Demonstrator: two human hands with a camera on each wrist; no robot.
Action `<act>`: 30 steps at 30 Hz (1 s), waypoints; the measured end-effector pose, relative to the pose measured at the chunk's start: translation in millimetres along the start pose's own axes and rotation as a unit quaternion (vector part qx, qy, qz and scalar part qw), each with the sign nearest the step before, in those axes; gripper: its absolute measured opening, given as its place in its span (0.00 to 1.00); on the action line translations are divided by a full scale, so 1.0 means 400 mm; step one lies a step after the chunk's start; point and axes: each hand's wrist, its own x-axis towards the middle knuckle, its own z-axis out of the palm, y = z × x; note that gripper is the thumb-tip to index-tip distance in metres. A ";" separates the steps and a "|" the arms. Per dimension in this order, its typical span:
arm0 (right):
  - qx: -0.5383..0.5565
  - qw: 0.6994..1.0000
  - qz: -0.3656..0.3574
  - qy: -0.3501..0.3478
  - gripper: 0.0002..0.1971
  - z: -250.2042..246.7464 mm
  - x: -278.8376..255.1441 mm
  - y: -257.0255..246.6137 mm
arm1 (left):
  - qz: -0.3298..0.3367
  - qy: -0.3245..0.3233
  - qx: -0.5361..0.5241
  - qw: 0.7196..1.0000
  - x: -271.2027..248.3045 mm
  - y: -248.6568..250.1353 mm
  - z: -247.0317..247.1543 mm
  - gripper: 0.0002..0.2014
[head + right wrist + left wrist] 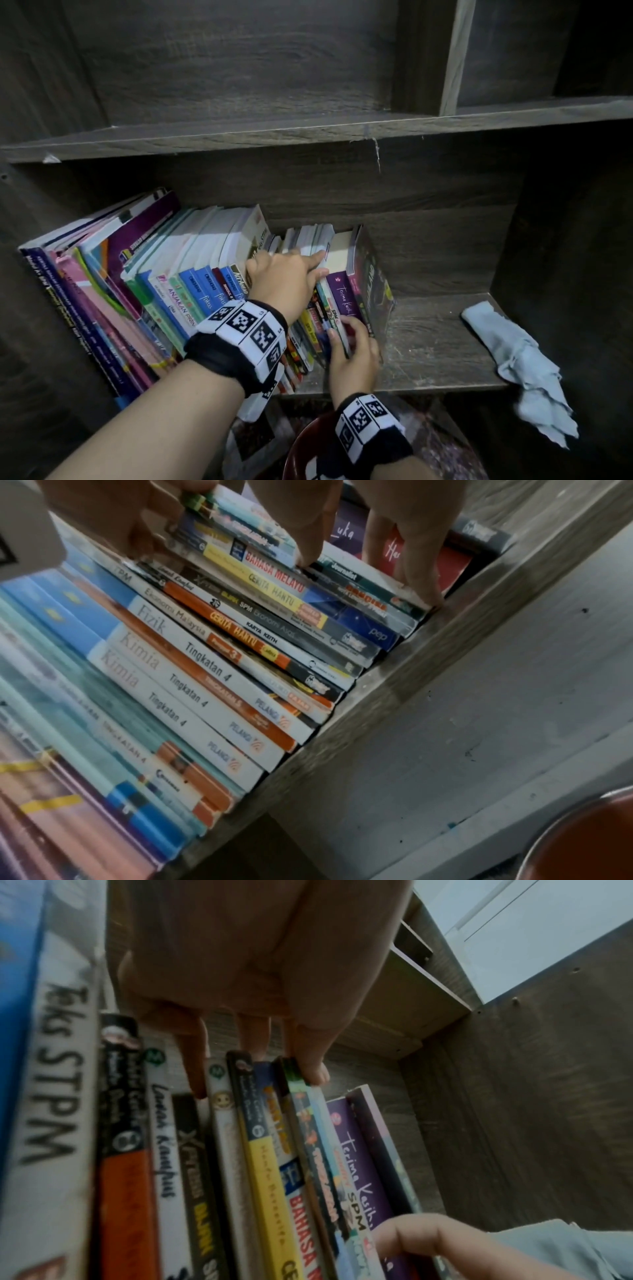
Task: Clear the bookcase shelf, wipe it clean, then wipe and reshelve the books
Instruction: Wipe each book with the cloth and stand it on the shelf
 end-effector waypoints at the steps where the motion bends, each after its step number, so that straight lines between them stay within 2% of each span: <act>1: 0.002 1.000 0.003 0.001 0.13 0.002 -0.001 0.001 | 0.001 0.002 -0.002 1.000 0.001 0.003 -0.001 0.21; 8: 0.048 0.999 0.002 -0.006 0.12 -0.008 0.009 -0.007 | 0.031 0.011 0.035 0.999 -0.001 0.053 -0.022 0.22; 13: -0.011 0.999 -0.006 -0.051 0.13 -0.022 0.016 0.001 | -0.015 -0.007 0.020 1.000 0.005 0.015 -0.017 0.23; 17: -0.027 0.994 -0.002 -0.105 0.15 -0.050 0.015 0.003 | -0.006 0.010 0.029 1.000 -0.010 0.006 -0.009 0.23; 19: -0.045 0.991 -0.026 -0.119 0.09 -0.076 0.014 -0.001 | -0.003 0.010 0.026 1.000 -0.012 0.006 -0.010 0.23; 20: -0.049 0.992 -0.036 -0.111 0.06 -0.092 0.017 -0.007 | -0.002 0.009 0.026 1.000 -0.012 0.005 -0.009 0.23; 21: -0.047 0.994 -0.037 -0.093 0.08 -0.106 0.024 -0.007 | 0.000 0.006 0.030 1.000 -0.012 0.004 -0.008 0.24; 23: 0.008 1.000 -0.022 -0.016 0.13 -0.132 0.053 -0.007 | -0.001 0.010 0.054 0.999 -0.015 0.004 -0.005 0.25; 25: 0.076 0.996 0.014 0.041 0.13 -0.158 0.094 -0.008 | 0.002 0.039 0.062 0.997 -0.021 0.012 -0.002 0.26; 27: 0.121 0.989 0.082 0.003 0.06 -0.165 0.142 0.005 | 0.034 0.045 0.008 0.998 -0.018 0.025 -0.004 0.30; 29: 0.107 0.980 0.139 -0.091 0.12 -0.150 0.192 0.038 | 0.082 -0.019 -0.024 0.996 -0.001 0.033 -0.004 0.37; 30: 0.110 0.972 0.158 -0.136 0.17 -0.138 0.218 0.049 | 0.103 -0.051 -0.007 0.993 0.011 0.036 -0.004 0.42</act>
